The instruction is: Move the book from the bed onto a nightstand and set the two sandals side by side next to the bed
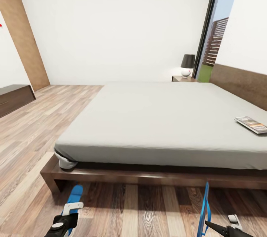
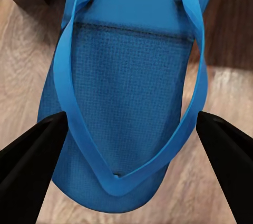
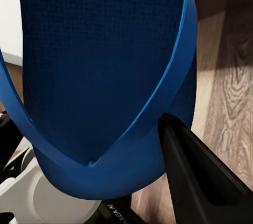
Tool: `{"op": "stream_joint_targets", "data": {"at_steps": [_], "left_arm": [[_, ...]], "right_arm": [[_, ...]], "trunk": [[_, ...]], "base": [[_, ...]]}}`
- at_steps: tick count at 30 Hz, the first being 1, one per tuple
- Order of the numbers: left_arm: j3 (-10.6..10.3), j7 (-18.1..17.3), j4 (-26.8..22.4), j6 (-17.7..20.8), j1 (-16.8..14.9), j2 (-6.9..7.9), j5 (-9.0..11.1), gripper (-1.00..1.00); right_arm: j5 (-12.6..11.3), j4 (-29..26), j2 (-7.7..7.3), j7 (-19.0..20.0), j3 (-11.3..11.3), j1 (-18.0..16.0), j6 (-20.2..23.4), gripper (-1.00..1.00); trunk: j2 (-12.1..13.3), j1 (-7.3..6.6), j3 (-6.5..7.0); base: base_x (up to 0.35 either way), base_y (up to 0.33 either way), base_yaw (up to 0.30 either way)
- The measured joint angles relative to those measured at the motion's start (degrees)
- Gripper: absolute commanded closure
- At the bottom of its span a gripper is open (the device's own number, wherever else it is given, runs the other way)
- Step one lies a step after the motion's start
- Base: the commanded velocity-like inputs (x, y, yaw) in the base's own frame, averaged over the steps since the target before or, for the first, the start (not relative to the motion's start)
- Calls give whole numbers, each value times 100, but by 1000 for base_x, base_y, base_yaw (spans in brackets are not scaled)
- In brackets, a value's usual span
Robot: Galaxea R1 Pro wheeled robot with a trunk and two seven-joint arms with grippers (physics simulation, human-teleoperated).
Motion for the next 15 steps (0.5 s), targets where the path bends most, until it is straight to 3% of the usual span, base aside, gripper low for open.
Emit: {"op": "stream_joint_targets", "data": {"at_steps": [15], "left_arm": [[-1,3,0,10,0,-61,1,100]], "right_arm": [[5,0,0,0,2,0,-1,100]], "trunk": [[-60,59,-328]], "base": [[0,0,0]]}}
